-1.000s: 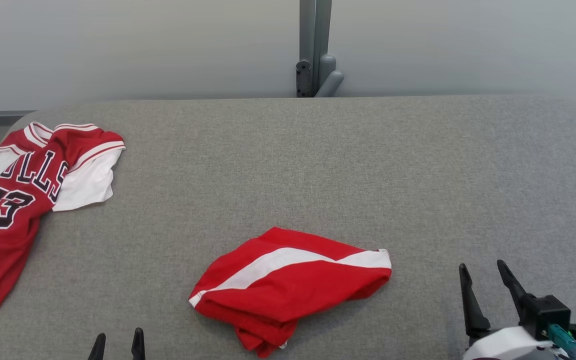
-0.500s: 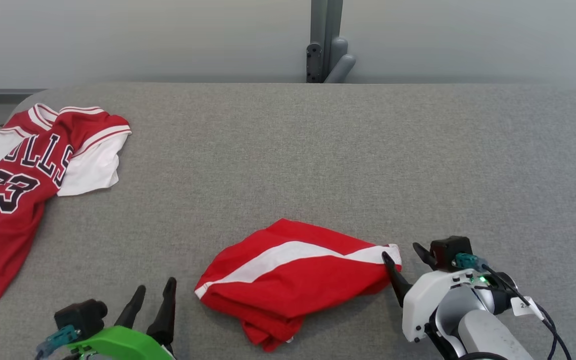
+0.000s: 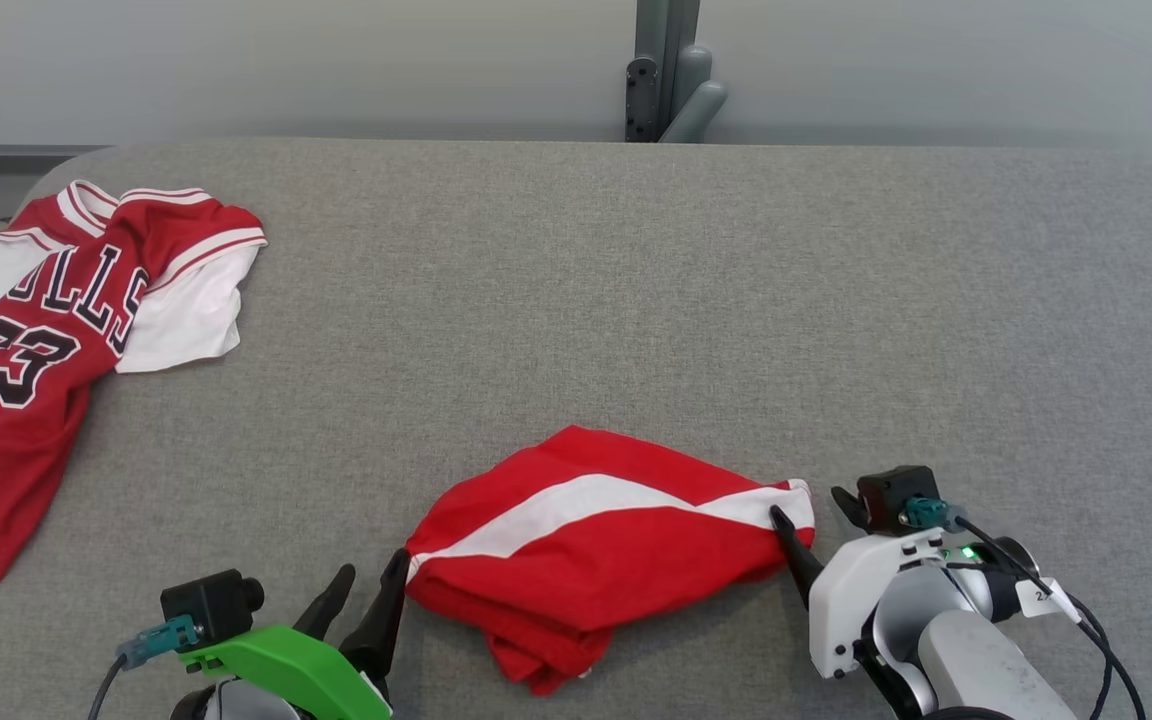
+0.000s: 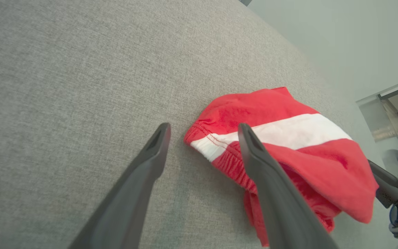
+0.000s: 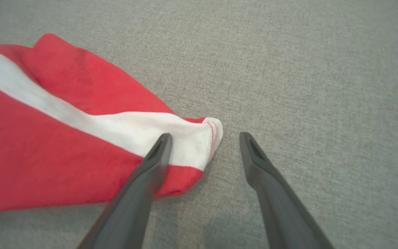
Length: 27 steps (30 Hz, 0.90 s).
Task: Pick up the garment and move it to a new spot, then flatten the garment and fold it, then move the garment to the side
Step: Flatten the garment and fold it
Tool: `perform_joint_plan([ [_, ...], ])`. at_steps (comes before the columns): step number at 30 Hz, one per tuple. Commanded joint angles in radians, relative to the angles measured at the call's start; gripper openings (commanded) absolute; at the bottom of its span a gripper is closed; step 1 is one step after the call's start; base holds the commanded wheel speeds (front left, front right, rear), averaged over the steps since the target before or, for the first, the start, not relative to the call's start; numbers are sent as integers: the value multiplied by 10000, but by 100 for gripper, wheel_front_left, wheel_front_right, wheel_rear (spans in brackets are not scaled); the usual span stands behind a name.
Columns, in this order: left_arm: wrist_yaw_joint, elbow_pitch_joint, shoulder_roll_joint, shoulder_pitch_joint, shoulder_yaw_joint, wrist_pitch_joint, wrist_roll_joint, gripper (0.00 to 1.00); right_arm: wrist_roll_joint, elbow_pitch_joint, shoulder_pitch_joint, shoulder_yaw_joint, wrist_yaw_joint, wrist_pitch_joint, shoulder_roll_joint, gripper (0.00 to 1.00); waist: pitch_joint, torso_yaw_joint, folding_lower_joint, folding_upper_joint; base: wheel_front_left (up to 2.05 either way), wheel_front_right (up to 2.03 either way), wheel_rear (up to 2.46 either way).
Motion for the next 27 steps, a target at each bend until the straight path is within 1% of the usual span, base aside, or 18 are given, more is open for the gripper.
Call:
perform_joint_plan([
  [1,4,-1,116,-114,-53,65,-171,100,-52,71,-142,31,-11,-34,-55,100,39,-20,0,-2,0,0,0],
  [8,3,99,350,-178,-380,399,-639,100,-27,451,-390,205,-11,-118,-59,100,182,2,0,-2,0,0,0],
  [13,3,293,340,-503,-676,581,-1002,100,31,693,-599,295,-11,-235,-35,100,348,69,0,-2,0,0,0],
  [22,2,479,622,-995,-1741,931,-1387,100,63,1190,-886,499,-11,-434,10,100,634,17,0,-2,0,0,0],
  [27,2,496,939,-915,-2148,955,-1439,100,15,1505,-957,570,-11,-514,14,100,721,0,0,-2,0,0,0],
])
